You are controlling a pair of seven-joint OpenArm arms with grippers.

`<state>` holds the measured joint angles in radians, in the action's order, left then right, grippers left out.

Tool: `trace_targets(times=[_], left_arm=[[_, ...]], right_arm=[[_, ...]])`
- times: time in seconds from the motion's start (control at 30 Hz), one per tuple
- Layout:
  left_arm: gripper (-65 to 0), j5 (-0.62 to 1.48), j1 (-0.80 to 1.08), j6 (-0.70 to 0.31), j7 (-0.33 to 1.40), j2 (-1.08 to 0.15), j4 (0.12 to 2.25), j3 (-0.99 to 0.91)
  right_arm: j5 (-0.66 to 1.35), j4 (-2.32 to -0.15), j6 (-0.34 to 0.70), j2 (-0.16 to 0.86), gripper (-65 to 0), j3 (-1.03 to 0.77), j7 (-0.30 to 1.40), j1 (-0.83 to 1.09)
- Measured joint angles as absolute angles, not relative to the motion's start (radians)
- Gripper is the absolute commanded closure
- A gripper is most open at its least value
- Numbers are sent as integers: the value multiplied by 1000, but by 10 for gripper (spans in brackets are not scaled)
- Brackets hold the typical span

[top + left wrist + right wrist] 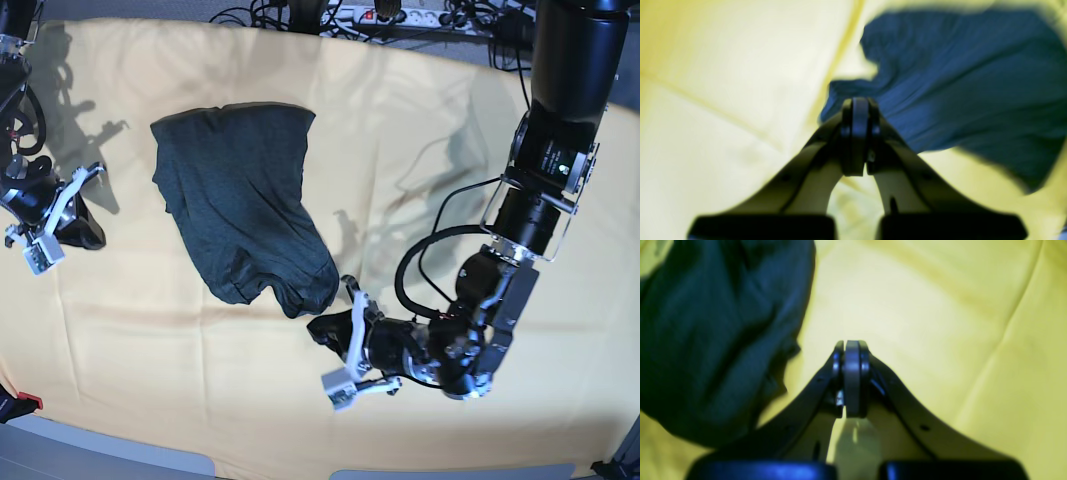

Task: Fold the T-shirt properly
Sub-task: 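Smooth the shirt edges with both grippers into a rectangle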

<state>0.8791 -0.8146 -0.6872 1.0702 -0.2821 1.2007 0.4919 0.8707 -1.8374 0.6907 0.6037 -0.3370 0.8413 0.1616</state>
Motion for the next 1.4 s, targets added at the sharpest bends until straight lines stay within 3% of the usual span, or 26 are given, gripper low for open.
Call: trace_targets(times=[0.17,0.4,0.57,0.73,0.9,1.17,1.4], left_arm=[[0,1137,-771,-693,1179,-290,1197,415],[0,1145,-702,-693,1179,-286,1196,413],[0,1138,-661,-693,1172,-286,1196,413],[0,1138,-654,-693,1172,-286,1196,413],[0,1138,-654,-692,1172,-286,1196,413],[0,1143,-654,-693,1171,-286,1196,413],[0,1144,-654,-693,1171,-286,1196,413]], right_arm=[[863,-1837,696,573,0,-294,805,112],[691,-1835,699,512,0,-57,795,-3],[465,-1816,546,448,0,54,713,-52],[373,-1747,540,400,0,171,693,-80],[287,-1599,463,360,0,245,661,-174],[284,-1375,468,330,0,253,660,-296],[270,-1283,538,331,0,252,638,-305]])
